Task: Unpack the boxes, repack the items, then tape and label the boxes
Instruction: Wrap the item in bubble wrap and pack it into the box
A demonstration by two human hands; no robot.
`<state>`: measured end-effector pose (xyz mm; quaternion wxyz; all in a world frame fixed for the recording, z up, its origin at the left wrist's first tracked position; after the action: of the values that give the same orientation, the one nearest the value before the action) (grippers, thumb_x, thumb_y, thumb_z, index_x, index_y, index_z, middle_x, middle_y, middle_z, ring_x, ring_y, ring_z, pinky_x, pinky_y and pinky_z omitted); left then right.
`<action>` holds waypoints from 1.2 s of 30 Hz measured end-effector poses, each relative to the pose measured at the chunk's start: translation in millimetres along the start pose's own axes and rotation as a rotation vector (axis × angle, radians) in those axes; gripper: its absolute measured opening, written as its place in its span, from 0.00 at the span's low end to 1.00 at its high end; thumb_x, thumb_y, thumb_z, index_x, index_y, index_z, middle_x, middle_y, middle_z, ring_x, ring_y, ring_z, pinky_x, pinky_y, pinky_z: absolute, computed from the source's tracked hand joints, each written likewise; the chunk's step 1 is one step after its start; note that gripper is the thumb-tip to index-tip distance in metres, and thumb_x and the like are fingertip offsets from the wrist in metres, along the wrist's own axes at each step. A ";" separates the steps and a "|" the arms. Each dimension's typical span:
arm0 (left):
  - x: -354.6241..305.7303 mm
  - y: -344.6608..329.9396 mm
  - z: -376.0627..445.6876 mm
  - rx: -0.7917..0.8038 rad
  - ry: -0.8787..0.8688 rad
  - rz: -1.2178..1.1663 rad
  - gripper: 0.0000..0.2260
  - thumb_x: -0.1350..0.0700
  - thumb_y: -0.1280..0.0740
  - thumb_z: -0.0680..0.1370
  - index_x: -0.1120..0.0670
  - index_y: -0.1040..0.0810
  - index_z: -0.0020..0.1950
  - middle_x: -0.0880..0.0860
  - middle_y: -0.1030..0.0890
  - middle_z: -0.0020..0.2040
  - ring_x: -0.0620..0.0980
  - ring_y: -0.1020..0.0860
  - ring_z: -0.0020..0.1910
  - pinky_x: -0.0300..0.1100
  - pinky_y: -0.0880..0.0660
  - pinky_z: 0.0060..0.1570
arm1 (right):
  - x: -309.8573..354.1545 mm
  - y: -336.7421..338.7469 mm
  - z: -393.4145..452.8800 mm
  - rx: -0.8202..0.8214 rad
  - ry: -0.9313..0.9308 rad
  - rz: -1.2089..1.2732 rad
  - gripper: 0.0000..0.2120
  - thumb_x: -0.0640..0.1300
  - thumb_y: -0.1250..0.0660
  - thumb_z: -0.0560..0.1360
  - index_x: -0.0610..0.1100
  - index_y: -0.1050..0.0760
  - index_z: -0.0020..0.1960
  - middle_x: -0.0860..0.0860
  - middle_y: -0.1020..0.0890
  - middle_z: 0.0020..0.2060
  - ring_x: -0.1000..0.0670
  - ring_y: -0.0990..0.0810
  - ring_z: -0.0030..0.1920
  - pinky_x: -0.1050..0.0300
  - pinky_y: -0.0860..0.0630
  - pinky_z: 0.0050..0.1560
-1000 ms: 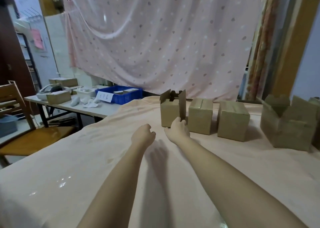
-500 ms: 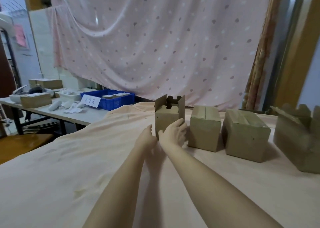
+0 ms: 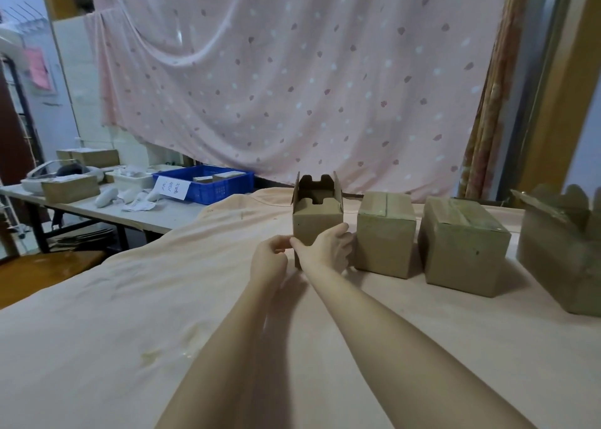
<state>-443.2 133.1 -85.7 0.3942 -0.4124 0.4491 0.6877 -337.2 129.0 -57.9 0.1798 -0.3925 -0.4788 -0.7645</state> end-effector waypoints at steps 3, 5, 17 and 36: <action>0.8 8.5 -15.0 -0.023 -0.044 0.002 0.29 0.76 0.48 0.67 0.53 0.18 0.54 0.49 0.19 0.49 0.49 0.23 0.56 0.42 0.28 0.57 | 3.5 7.7 -8.7 -0.018 0.004 -0.002 0.45 0.60 0.25 0.65 0.39 0.45 0.68 0.41 0.35 0.64 0.41 0.34 0.64 0.50 0.32 0.57; 1.5 14.3 -23.0 -0.036 -0.045 -0.009 0.29 0.76 0.48 0.67 0.53 0.18 0.56 0.48 0.19 0.50 0.48 0.23 0.56 0.41 0.28 0.55 | 7.0 10.1 -15.5 -0.021 -0.003 0.006 0.45 0.61 0.25 0.65 0.39 0.44 0.68 0.41 0.34 0.63 0.41 0.34 0.63 0.51 0.33 0.53; -7.1 70.0 -45.5 -0.151 0.124 -0.007 0.24 0.68 0.40 0.72 0.55 0.26 0.67 0.56 0.20 0.58 0.54 0.22 0.53 0.46 0.26 0.53 | -4.2 79.4 -32.6 0.135 0.096 0.199 0.47 0.61 0.23 0.62 0.40 0.42 0.68 0.44 0.31 0.66 0.42 0.29 0.66 0.51 0.30 0.58; -159.9 1.9 -290.3 0.399 -0.172 -0.263 0.20 0.63 0.32 0.77 0.49 0.28 0.67 0.47 0.21 0.59 0.47 0.22 0.57 0.29 0.26 0.46 | -147.5 403.6 -149.6 0.433 0.162 0.317 0.36 0.34 0.27 0.69 0.42 0.39 0.73 0.47 0.25 0.62 0.52 0.24 0.59 0.61 0.23 0.53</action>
<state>-327.3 -168.6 -12.3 0.5904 -0.3213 0.4833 0.5609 -46.1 -208.9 31.8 0.4144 -0.3527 -0.5478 -0.6354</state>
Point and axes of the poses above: each hand's wrist, its own z-axis towards the middle knuckle, its own y-axis out of the back of the hand, x = y × z, the point moved 3 cm from there along z, towards the middle knuckle
